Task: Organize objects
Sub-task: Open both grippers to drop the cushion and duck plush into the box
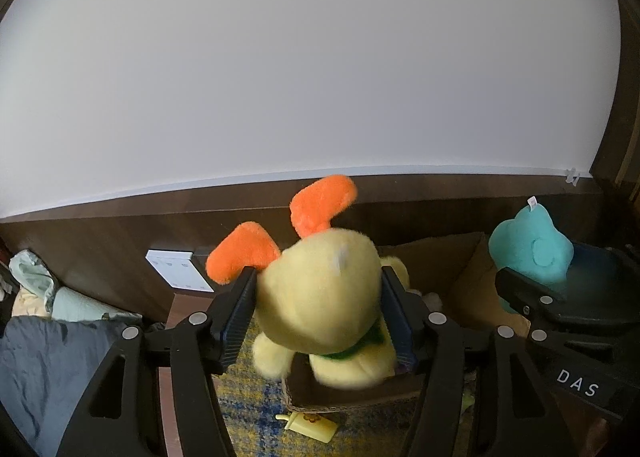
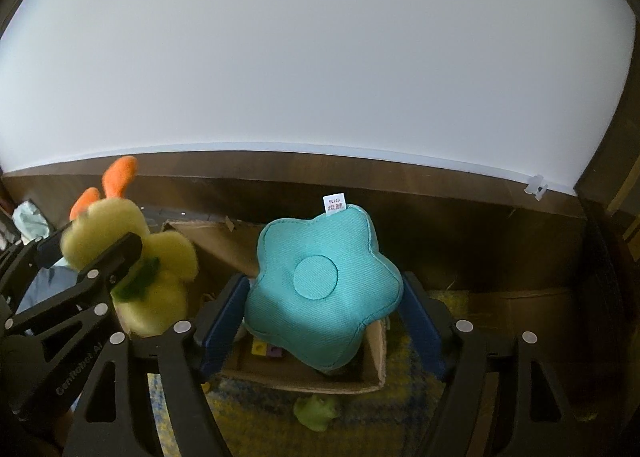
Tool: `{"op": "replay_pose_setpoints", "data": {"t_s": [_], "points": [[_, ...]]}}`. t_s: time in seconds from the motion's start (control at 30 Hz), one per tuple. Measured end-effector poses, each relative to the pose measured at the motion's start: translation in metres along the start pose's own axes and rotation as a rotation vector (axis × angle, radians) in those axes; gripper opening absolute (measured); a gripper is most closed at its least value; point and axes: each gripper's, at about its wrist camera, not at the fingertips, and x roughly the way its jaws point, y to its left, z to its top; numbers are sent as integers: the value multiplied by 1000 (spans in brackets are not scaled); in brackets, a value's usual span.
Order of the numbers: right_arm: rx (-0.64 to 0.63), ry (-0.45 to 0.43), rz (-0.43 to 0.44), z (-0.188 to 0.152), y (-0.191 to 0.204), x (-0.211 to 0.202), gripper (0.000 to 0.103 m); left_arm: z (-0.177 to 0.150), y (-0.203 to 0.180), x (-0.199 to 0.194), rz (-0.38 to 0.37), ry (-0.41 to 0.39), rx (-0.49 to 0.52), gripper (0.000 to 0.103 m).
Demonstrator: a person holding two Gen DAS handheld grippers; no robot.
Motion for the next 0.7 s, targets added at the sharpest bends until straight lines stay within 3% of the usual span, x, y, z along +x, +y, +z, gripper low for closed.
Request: {"op": "replay_pose_setpoints", "data": {"t_s": [0.1, 0.27, 0.7], "points": [[1, 6, -5, -1, -1, -1, 82, 0, 1, -4, 12, -9, -9, 76], [21, 7, -10, -2, 6, -5, 93, -2, 6, -7, 24, -11, -34, 86], [36, 4, -39, -9, -5, -15, 96, -12, 11, -24, 53, -34, -41, 99]]}}
